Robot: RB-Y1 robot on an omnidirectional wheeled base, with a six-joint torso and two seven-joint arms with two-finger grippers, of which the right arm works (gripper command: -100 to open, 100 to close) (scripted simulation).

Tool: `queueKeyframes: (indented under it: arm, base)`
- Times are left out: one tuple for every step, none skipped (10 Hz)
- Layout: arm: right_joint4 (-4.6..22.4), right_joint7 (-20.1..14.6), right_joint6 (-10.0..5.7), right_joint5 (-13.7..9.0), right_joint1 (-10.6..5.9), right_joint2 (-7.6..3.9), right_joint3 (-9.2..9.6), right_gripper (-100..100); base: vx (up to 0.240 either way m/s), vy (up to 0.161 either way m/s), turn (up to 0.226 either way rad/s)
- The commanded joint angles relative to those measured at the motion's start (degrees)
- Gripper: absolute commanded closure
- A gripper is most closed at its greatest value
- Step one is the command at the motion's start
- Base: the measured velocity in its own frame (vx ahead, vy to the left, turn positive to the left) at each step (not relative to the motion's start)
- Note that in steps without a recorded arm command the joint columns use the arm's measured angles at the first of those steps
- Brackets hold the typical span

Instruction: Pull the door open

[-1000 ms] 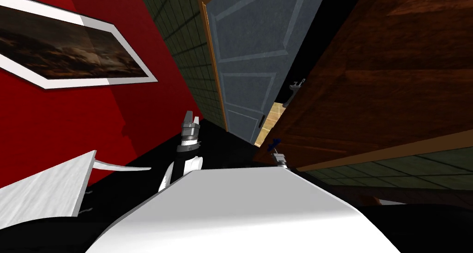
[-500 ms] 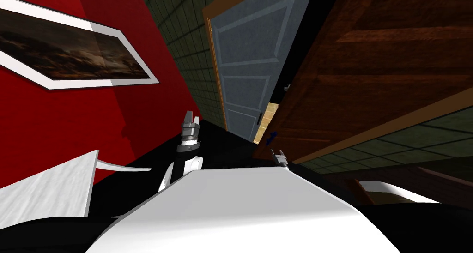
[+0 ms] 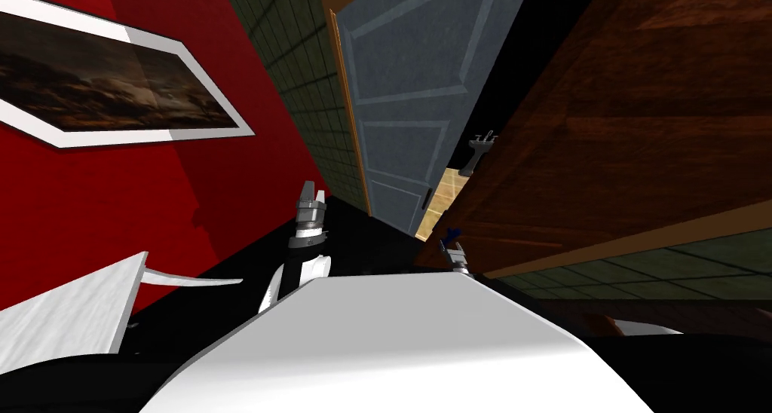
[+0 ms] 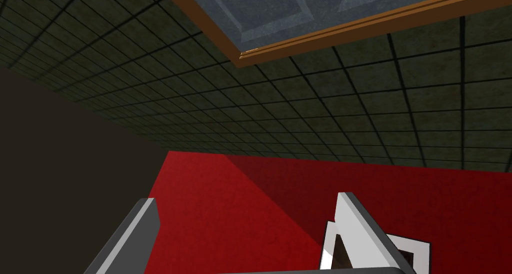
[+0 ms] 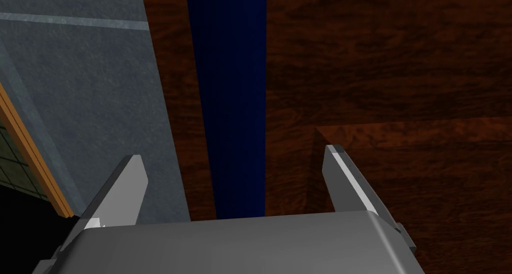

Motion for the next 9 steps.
queueKeyframes:
  arm:
    - [0.0, 0.0, 0.00, 0.0, 0.00, 0.00, 0.00, -100]
    - [0.0, 0.0, 0.00, 0.0, 0.00, 0.00, 0.00, 100]
    - [0.0, 0.0, 0.00, 0.0, 0.00, 0.00, 0.00, 100]
    - [0.0, 0.0, 0.00, 0.0, 0.00, 0.00, 0.00, 100]
    - [0.0, 0.0, 0.00, 0.0, 0.00, 0.00, 0.00, 100]
    - [0.0, 0.0, 0.00, 0.0, 0.00, 0.00, 0.00, 100]
    - [0.0, 0.0, 0.00, 0.0, 0.00, 0.00, 0.00, 100]
    - [0.4, -0.9, -0.90, 0.5, 0.53, -0.81, 0.97, 100]
    - [0.6, -1.5, -1.56, 0.8, 0.78, -1.27, 1.48, 100]
  base:
    - [0.085, -0.023, 0.014]
    - [-0.005, 0.001, -0.007]
    - [-0.030, 0.007, 0.000]
    - [-0.025, 0.004, 0.006]
    - [-0.017, 0.002, -0.003]
    - [-0.010, 0.002, -0.004]
    - [0.000, 0.000, 0.000]
    - [-0.135, -0.056, 0.134]
    - [-0.235, -0.091, 0.209]
